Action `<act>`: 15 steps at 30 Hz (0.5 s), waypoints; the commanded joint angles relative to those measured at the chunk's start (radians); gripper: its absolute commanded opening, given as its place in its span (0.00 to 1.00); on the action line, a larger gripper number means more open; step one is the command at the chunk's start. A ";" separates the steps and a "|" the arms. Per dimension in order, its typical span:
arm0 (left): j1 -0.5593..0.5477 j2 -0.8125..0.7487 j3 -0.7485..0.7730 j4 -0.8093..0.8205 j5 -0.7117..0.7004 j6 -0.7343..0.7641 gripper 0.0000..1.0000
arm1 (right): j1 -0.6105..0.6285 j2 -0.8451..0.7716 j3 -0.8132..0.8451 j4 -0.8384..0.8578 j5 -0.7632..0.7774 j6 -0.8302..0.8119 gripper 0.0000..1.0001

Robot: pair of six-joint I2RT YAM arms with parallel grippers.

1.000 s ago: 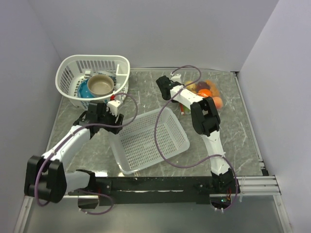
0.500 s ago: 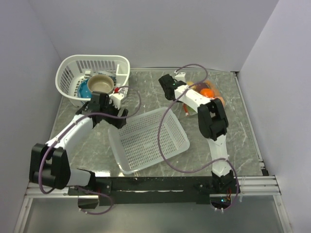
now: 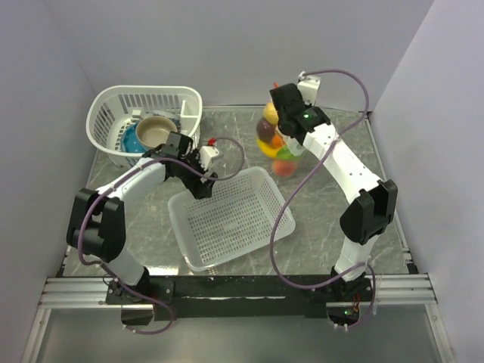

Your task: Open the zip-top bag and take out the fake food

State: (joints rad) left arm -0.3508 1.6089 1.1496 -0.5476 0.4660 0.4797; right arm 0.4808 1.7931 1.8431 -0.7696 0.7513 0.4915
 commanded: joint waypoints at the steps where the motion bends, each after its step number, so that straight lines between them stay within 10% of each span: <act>1: -0.042 -0.003 0.007 -0.046 0.030 0.060 0.95 | -0.036 -0.063 0.123 -0.028 -0.007 -0.036 0.00; 4: -0.048 0.005 0.001 0.001 -0.013 0.045 0.78 | -0.036 -0.075 0.183 -0.048 -0.001 -0.047 0.00; 5: -0.051 0.023 0.004 0.017 -0.027 0.018 0.62 | -0.036 -0.078 0.205 -0.053 0.003 -0.045 0.00; 6: -0.051 0.035 0.010 0.023 -0.038 0.005 0.25 | -0.036 -0.093 0.211 -0.054 0.013 -0.047 0.00; 8: -0.054 0.066 0.025 0.066 -0.078 -0.065 0.01 | -0.038 -0.124 0.217 -0.047 0.033 -0.059 0.00; 15: -0.088 0.094 0.053 0.178 -0.129 -0.325 0.01 | -0.053 -0.158 0.306 -0.052 0.031 -0.116 0.00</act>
State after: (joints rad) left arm -0.4156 1.6718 1.1824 -0.4816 0.4114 0.3351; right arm 0.4442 1.6989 2.0418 -0.8391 0.7456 0.4103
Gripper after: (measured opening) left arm 0.184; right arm 0.010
